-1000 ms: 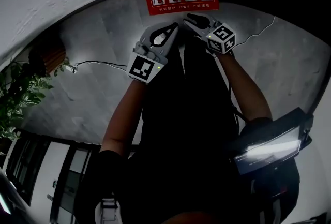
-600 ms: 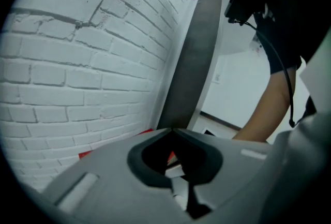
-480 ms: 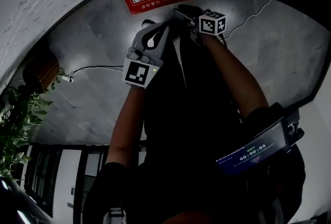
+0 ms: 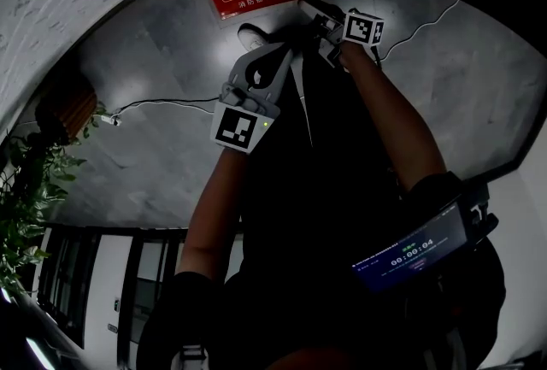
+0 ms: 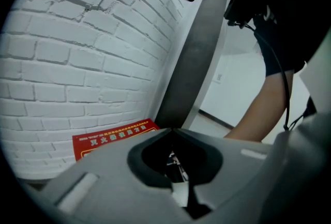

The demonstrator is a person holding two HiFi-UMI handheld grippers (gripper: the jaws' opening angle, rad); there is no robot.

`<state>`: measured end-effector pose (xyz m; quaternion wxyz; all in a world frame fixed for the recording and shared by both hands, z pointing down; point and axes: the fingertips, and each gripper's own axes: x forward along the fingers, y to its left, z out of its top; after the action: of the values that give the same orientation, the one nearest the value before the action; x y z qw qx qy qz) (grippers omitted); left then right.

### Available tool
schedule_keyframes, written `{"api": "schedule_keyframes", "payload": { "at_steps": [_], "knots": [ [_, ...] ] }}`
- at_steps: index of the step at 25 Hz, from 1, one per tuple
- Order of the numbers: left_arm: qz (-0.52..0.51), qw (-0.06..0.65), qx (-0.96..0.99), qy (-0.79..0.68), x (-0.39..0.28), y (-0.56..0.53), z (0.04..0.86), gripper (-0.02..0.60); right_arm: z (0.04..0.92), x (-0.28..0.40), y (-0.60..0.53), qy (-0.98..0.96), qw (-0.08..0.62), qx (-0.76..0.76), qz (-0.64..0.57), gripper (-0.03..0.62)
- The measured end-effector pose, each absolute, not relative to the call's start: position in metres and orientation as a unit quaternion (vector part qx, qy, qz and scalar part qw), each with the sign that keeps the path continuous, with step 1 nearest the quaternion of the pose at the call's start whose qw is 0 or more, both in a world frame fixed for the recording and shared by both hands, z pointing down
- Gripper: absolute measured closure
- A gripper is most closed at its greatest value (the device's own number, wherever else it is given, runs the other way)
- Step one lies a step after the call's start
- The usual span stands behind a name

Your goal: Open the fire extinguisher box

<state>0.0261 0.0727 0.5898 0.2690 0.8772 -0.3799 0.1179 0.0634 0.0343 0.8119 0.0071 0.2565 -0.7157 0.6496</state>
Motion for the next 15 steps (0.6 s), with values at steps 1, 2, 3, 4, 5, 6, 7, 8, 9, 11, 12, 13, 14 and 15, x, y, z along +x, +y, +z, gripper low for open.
{"api": "schedule_keyframes", "payload": {
  "at_steps": [1,2,3,4,5,6,7,8,9,11,12,13,14,15],
  "knots": [
    [0.119,0.272,0.876,-0.38,0.025,0.074,0.591,0.58,0.814,0.063,0.035,-0.71,0.003,0.255,0.656,0.428],
    [0.12,0.275,0.875,-0.38,0.024,0.075,0.592,0.58,0.815,0.062,0.035,-0.707,0.0,0.255,0.66,0.428],
    [0.12,0.276,0.874,-0.381,0.023,0.075,0.593,0.58,0.816,0.062,0.034,-0.704,-0.004,0.257,0.662,0.428],
    [0.12,0.276,0.874,-0.381,0.023,0.074,0.594,0.58,0.817,0.063,0.031,-0.702,-0.009,0.261,0.662,0.428],
    [0.12,0.276,0.874,-0.382,0.022,0.074,0.594,0.58,0.817,0.064,0.027,-0.7,-0.014,0.266,0.663,0.428],
    [0.12,0.276,0.874,-0.382,0.022,0.074,0.593,0.58,0.818,0.065,0.024,-0.698,-0.018,0.271,0.663,0.428],
    [0.12,0.276,0.874,-0.382,0.022,0.074,0.593,0.58,0.819,0.066,0.021,-0.697,-0.018,0.274,0.663,0.428],
    [0.121,0.275,0.874,-0.382,0.021,0.075,0.593,0.58,0.821,0.066,0.019,-0.696,-0.017,0.275,0.663,0.429],
    [0.121,0.274,0.874,-0.381,0.021,0.075,0.593,0.58,0.823,0.066,0.018,-0.695,-0.016,0.276,0.663,0.45],
    [0.122,0.274,0.875,-0.381,0.021,0.075,0.593,0.58,0.823,0.066,0.017,-0.693,-0.018,0.275,0.667,0.461],
    [0.123,0.274,0.875,-0.381,0.02,0.075,0.593,0.58,0.821,0.066,0.017,-0.691,-0.021,0.274,0.669,0.465],
    [0.124,0.274,0.875,-0.38,0.02,0.075,0.593,0.58,0.819,0.067,0.018,-0.689,-0.024,0.274,0.67,0.47],
    [0.125,0.273,0.875,-0.379,0.02,0.075,0.592,0.58,0.815,0.067,0.018,-0.688,-0.029,0.273,0.672,0.472],
    [0.125,0.273,0.876,-0.379,0.02,0.075,0.591,0.58,0.81,0.067,0.017,-0.688,-0.034,0.271,0.673,0.476]
  ]
}}
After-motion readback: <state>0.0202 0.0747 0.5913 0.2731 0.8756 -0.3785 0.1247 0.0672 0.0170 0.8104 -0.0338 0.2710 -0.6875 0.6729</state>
